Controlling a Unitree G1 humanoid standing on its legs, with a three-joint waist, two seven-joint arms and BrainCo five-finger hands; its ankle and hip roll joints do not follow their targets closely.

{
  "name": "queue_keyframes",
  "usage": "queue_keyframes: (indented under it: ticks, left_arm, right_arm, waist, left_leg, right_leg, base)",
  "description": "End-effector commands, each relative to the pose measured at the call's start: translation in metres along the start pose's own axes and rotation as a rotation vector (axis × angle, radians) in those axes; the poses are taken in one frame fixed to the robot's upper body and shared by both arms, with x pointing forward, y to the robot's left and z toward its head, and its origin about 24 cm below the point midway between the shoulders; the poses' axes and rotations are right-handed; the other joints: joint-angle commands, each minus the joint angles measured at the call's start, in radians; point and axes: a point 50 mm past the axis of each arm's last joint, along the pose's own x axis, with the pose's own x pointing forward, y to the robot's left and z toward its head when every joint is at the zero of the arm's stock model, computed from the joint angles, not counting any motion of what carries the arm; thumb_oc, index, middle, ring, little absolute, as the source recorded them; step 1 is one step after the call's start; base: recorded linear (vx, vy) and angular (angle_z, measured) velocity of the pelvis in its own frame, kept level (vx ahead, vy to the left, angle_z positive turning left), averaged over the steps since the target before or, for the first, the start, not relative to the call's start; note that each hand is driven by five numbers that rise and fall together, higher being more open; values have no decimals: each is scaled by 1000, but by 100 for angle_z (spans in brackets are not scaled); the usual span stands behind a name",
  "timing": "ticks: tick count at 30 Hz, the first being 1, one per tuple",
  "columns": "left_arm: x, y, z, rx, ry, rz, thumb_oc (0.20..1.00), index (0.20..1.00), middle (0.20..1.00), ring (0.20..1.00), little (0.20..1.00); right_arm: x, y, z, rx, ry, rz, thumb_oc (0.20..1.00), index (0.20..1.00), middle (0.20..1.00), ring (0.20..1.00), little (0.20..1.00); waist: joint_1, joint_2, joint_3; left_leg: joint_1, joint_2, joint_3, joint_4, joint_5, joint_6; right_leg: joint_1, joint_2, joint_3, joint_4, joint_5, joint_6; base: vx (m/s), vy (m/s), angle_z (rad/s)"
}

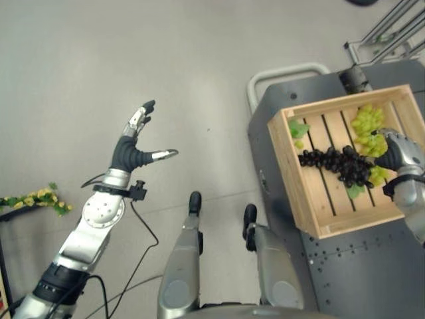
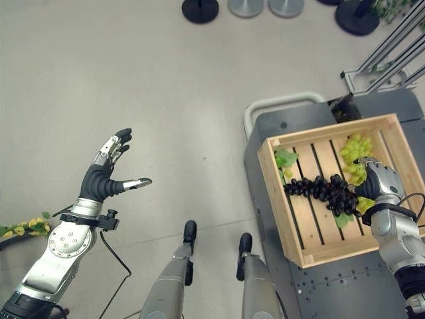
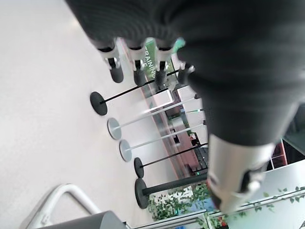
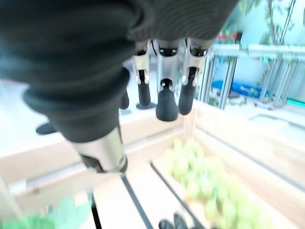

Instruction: Pick up the fruits from the basket on one side to the basket on the other side

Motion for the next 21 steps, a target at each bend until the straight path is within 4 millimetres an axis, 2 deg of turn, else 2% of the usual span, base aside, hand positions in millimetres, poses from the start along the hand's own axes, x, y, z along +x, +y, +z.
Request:
queue_keyframes:
  ticks: [1,4,5,6,9,12,13,14,15,17,18,21]
  left_arm:
    - [-3,6,8,43,-44,-23,1000,1000,1000,1000,1000]
    - [-8,3,3,33,-19,-48,1000,1000,1000,1000,1000]
    - [-8,3,3,33,-18,-50,1000,1000,1000,1000,1000]
    - [-10,0,2,16,-12,-58,1000,1000,1000,1000,1000]
    - [-14,-3,-2,-6,10,-66,1000,1000,1000,1000,1000]
    - [-17,-7,-5,-14,32,-88,1000,1000,1000,1000,1000]
    - [-20,-9,-6,-19,39,-97,1000,1000,1000,1000,1000]
    - [-21,-8,-5,-21,38,-102,1000,1000,1000,1000,1000]
    - [-22,-8,-5,-21,37,-101,1000,1000,1000,1000,1000]
    - [-19,-4,-4,-17,23,-80,1000,1000,1000,1000,1000]
    - [-16,-2,-2,-11,7,-62,1000,1000,1000,1000,1000]
    - [-6,10,4,-21,-43,41,1000,1000,1000,1000,1000]
  right_arm:
    - [7,-18,8,-9,-43,-99,200,200,200,200,200]
    - [3,-21,10,3,-61,-112,200,200,200,200,200]
    - [3,-21,10,3,-61,-110,200,200,200,200,200]
    - [2,-22,10,9,-62,-116,200,200,200,200,200]
    - [2,-23,12,7,-73,-121,200,200,200,200,200]
    - [1,-12,14,18,-79,-31,200,200,200,200,200]
    - [1,-9,15,24,-83,-8,460,460,460,460,460]
    - [0,-6,15,25,-86,8,796,796,796,796,796]
    - [0,-1,15,27,-85,16,1000,1000,1000,1000,1000]
    - [2,24,15,44,-53,106,1000,1000,1000,1000,1000]
    - [3,35,20,56,-56,142,1000,1000,1000,1000,1000]
    - [8,56,26,104,-10,194,1000,1000,1000,1000,1000]
  waist:
    - [2,-63,-96]
    - [1,-71,-160]
    - [1,-71,-160]
    - [2,-72,-194]
    - [1,-71,-226]
    - [2,-78,-267]
    - [4,-79,-274]
    - [7,-78,-278]
    - [11,-78,-273]
    - [23,-86,-248]
    - [32,-90,-225]
    - [52,-107,-156]
  left_leg:
    - [5,-8,15,65,-94,19]
    - [50,-8,13,45,-100,20]
    - [53,-7,13,42,-100,20]
    - [80,-6,12,21,-101,21]
    - [105,-6,12,-3,-99,22]
    - [136,-1,20,-23,-101,23]
    - [144,-1,22,-26,-104,25]
    - [146,-2,22,-23,-108,26]
    - [144,-3,24,-17,-110,27]
    - [119,-4,23,4,-108,27]
    - [101,-2,20,16,-103,25]
    - [22,3,10,66,-95,18]
  right_leg:
    - [50,-22,-21,-158,127,73]
    - [98,-14,-23,-172,113,74]
    - [101,-13,-24,-174,112,73]
    - [126,-10,-30,-197,110,76]
    - [148,-5,-31,-218,115,78]
    - [180,-2,-34,-245,117,80]
    - [189,-2,-31,-253,118,82]
    - [191,-4,-30,-254,117,82]
    - [187,-5,-29,-250,117,82]
    - [155,-6,-22,-218,113,79]
    - [129,-5,-20,-200,115,76]
    - [54,-7,-27,-149,115,69]
  base:
    - [82,-11,-5]
    - [104,-21,-5]
    - [137,-36,-1]
    - [82,-16,-2]
    - [82,-10,1]
    - [90,-8,4]
    - [68,-8,1]
    - [36,-3,-2]
    - [0,0,0]
    - [-128,-18,-1]
    - [-171,-31,-1]
    - [-207,-53,-6]
